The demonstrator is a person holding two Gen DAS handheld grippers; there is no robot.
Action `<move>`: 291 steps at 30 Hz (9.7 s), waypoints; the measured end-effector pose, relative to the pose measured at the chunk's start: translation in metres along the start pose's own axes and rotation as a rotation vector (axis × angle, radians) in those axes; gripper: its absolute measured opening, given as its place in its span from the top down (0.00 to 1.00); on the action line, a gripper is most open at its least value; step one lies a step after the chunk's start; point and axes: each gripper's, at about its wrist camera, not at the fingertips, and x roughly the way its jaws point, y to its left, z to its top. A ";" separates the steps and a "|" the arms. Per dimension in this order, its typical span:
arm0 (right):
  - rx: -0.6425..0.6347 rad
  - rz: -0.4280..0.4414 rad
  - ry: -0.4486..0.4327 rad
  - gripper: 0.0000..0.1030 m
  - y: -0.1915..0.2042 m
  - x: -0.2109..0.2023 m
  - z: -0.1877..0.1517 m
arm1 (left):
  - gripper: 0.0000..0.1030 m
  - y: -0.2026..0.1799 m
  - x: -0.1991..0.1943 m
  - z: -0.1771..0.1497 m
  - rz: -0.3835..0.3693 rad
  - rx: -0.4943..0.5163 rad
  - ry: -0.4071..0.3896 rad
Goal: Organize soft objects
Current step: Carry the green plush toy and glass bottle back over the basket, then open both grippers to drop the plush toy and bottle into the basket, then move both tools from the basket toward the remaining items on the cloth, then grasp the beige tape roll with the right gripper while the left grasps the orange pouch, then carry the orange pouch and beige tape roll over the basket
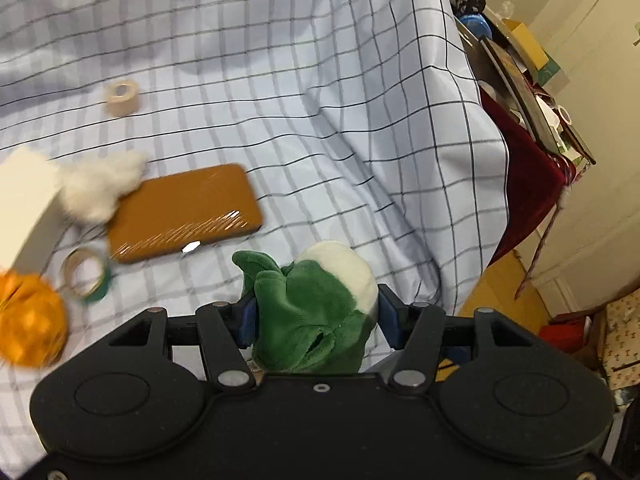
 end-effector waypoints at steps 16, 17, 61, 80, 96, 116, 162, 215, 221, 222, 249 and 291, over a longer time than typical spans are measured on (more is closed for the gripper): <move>-0.008 0.094 -0.046 0.33 0.019 -0.049 -0.040 | 0.47 0.016 -0.066 -0.112 0.340 -0.112 -0.172; -0.004 0.099 -0.048 0.33 0.020 -0.051 -0.042 | 0.47 0.017 -0.066 -0.118 0.361 -0.117 -0.178; -0.092 0.105 0.054 0.32 0.064 -0.043 -0.063 | 0.28 0.012 -0.097 -0.203 0.656 -0.246 -0.363; -0.106 0.120 0.040 0.28 0.067 -0.046 -0.066 | 0.19 0.020 -0.093 -0.207 0.666 -0.265 -0.330; -0.062 0.117 0.001 0.28 0.048 -0.059 -0.073 | 0.18 0.013 -0.090 -0.212 0.679 -0.212 -0.315; -0.049 0.152 0.079 0.28 0.052 -0.031 -0.065 | 0.14 0.021 -0.084 -0.199 0.660 -0.181 -0.269; -0.108 0.077 0.110 0.27 0.056 0.049 0.010 | 0.14 0.074 -0.053 -0.109 0.572 -0.203 -0.195; -0.277 -0.022 0.063 0.30 0.144 0.347 0.215 | 0.14 0.134 0.014 -0.047 0.535 -0.280 -0.236; -0.306 -0.012 0.074 0.57 0.144 0.346 0.209 | 0.14 0.134 0.015 -0.047 0.540 -0.284 -0.241; -0.304 -0.009 0.074 0.57 0.142 0.344 0.208 | 0.14 0.134 0.015 -0.047 0.540 -0.285 -0.242; -0.149 -0.018 0.041 0.63 0.077 0.283 0.197 | 0.48 0.122 0.010 -0.051 0.519 -0.305 -0.256; -0.034 0.109 -0.115 0.54 0.041 0.061 0.109 | 0.48 0.067 -0.060 -0.103 0.394 -0.221 -0.306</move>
